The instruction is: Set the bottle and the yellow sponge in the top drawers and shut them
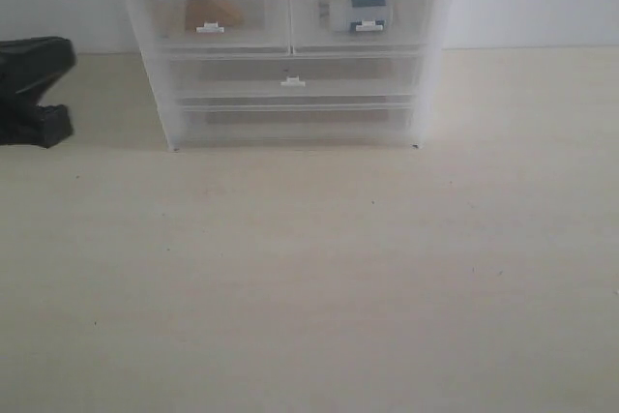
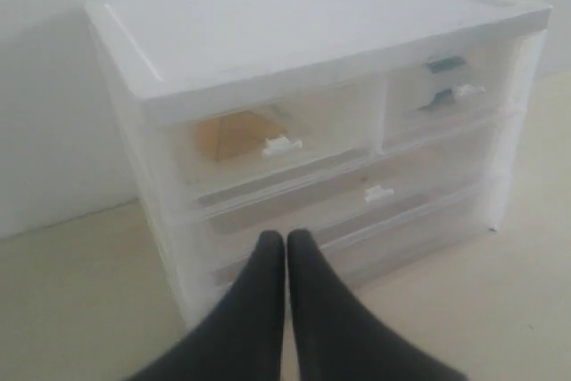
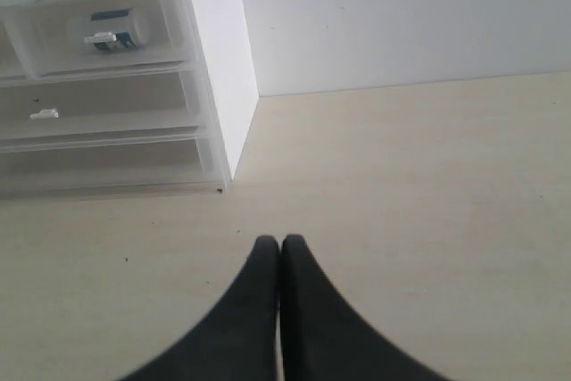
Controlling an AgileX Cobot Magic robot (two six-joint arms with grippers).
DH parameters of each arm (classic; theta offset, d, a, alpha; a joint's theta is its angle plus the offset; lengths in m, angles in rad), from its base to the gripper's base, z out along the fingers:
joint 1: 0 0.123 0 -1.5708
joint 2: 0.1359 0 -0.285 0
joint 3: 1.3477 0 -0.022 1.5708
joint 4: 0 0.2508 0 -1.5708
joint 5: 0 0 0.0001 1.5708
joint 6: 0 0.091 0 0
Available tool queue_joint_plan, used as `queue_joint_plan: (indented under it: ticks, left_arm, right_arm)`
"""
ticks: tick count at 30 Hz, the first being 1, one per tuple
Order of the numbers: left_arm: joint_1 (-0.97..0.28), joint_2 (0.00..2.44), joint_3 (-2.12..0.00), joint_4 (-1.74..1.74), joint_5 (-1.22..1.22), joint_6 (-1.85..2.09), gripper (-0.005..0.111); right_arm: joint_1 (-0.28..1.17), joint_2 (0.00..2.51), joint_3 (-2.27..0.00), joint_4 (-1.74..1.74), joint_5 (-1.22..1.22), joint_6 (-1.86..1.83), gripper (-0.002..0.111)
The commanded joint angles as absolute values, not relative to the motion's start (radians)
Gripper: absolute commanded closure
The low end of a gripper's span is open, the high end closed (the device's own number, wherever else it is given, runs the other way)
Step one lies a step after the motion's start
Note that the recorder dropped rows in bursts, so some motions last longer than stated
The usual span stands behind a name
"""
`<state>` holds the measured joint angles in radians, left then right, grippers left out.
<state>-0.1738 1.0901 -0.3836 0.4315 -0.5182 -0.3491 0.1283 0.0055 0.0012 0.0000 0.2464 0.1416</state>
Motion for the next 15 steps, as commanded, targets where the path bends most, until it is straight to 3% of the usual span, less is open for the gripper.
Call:
queue_joint_plan:
  ticks: [1,5,9,15]
  left_arm:
    - [-0.145,0.769,-0.212,-0.074,-0.524,-0.032,0.103]
    - [-0.074,0.427,-0.035,-0.549,-0.577,0.247,0.103]
    - [-0.02,0.183,0.0,-0.725,-0.52,0.427,0.103]
    - [0.001,0.042,0.0,-0.469,-0.212,0.551,0.103]
  right_arm:
    - [0.122,0.0,0.0,0.0,0.245,0.147,0.109]
    - [0.122,0.0,0.0,0.0,0.245,0.147,0.109]
    - [0.122,0.0,0.0,0.0,0.245,0.147,0.109]
    - [0.122,0.0,0.0,0.0,0.245,0.147,0.109]
